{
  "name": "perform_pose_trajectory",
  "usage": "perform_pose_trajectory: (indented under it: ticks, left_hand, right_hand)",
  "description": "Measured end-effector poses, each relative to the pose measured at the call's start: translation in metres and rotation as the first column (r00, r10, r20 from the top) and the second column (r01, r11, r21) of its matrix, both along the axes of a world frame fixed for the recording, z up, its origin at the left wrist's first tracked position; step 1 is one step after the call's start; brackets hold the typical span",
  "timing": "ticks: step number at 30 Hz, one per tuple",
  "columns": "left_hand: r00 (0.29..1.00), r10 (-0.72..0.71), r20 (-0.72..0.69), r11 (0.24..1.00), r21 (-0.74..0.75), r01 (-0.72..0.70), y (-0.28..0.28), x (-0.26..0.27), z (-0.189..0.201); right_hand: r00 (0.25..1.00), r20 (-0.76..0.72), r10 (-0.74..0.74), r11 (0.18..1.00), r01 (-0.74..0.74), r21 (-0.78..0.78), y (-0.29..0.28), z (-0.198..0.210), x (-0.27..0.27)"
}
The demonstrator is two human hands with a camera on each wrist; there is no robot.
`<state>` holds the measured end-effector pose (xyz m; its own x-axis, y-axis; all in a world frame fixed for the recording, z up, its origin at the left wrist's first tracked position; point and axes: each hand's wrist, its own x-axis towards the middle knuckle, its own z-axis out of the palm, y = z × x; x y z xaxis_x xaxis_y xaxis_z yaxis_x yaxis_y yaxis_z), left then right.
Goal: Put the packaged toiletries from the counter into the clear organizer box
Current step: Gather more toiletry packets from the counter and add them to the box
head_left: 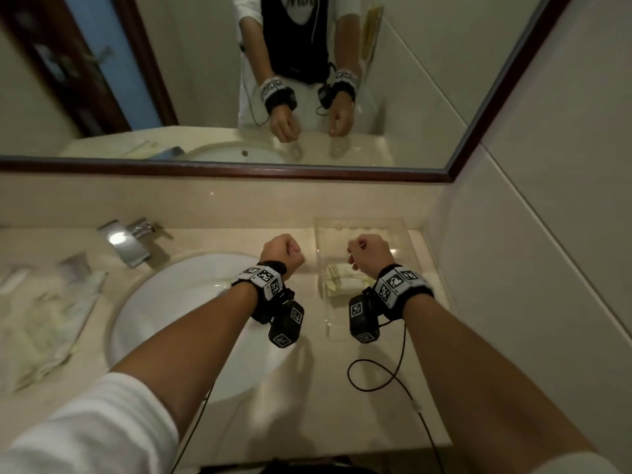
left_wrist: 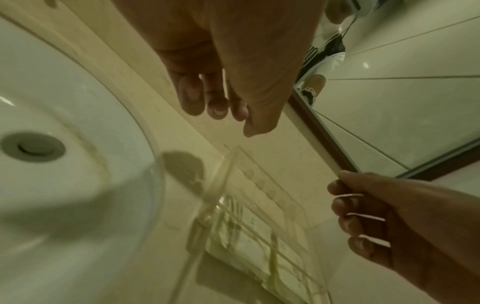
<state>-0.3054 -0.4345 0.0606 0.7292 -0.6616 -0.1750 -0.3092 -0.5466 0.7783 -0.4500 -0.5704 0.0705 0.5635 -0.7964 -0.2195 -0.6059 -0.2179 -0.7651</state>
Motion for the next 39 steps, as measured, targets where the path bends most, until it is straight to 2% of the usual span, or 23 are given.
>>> perform_pose_trajectory:
  ticks: [6, 14, 18, 23, 28, 36, 39]
  left_hand:
    - [0.995, 0.082, 0.052, 0.996, 0.023, -0.084, 0.071, 0.061, 0.010]
    - [0.948, 0.308, 0.073, 0.950, 0.028, -0.311, 0.186, 0.137, 0.013]
    - [0.906, 0.410, 0.102, 0.909, 0.038, -0.415, 0.250, 0.167, 0.011]
    - [0.837, 0.543, 0.068, 0.833, 0.085, -0.547, 0.330, 0.196, -0.005]
    - [0.797, 0.599, 0.076, 0.784, 0.149, -0.603, 0.396, 0.208, -0.033]
    - [0.736, 0.677, -0.008, 0.721, 0.206, -0.661, 0.453, 0.223, -0.065]
    - [0.741, 0.669, -0.048, 0.734, 0.198, -0.650, 0.456, 0.232, -0.069]
  right_hand:
    - [0.993, 0.007, 0.121, 0.993, -0.121, -0.014, 0.049, 0.004, 0.071]
    - [0.928, -0.039, 0.369, 0.929, -0.370, -0.011, 0.136, 0.012, 0.175]
    - [0.871, -0.050, 0.488, 0.872, -0.489, -0.008, 0.188, 0.013, 0.227]
    - [0.753, -0.108, 0.649, 0.758, -0.652, 0.007, 0.253, 0.003, 0.269]
    - [0.631, -0.174, 0.756, 0.651, -0.754, 0.092, 0.306, -0.024, 0.299]
    - [0.533, -0.283, 0.797, 0.588, -0.793, 0.164, 0.370, -0.055, 0.339]
    - [0.518, -0.333, 0.788, 0.578, -0.809, 0.110, 0.390, -0.065, 0.356]
